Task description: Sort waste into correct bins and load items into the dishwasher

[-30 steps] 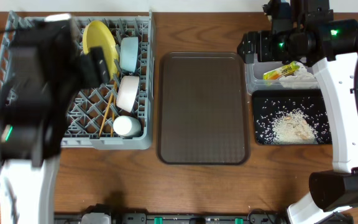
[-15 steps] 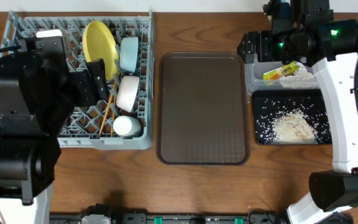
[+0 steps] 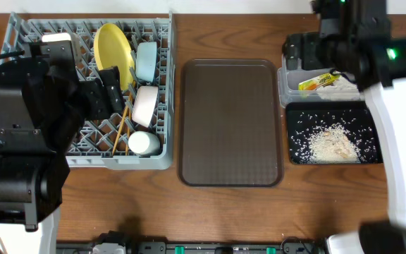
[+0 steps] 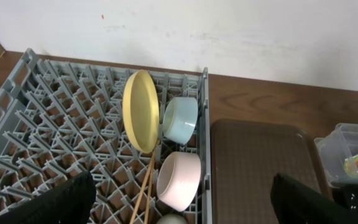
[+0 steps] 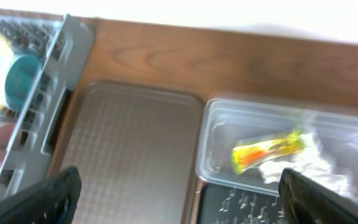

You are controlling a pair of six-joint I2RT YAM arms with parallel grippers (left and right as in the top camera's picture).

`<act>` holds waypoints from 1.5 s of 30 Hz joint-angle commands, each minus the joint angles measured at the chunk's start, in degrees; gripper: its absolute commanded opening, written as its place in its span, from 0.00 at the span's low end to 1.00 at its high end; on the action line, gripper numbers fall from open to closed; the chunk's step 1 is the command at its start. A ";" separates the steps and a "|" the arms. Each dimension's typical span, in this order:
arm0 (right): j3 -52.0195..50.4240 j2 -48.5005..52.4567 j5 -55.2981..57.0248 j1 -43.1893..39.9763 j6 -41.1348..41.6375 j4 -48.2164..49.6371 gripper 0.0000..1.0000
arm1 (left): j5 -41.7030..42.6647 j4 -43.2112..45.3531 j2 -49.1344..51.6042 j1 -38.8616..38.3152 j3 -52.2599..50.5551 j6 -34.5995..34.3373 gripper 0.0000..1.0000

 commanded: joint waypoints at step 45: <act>-106.07 -92.70 -0.76 -4.68 -2.03 55.65 0.99 | 0.76 -0.37 0.37 0.13 -0.42 -0.50 0.92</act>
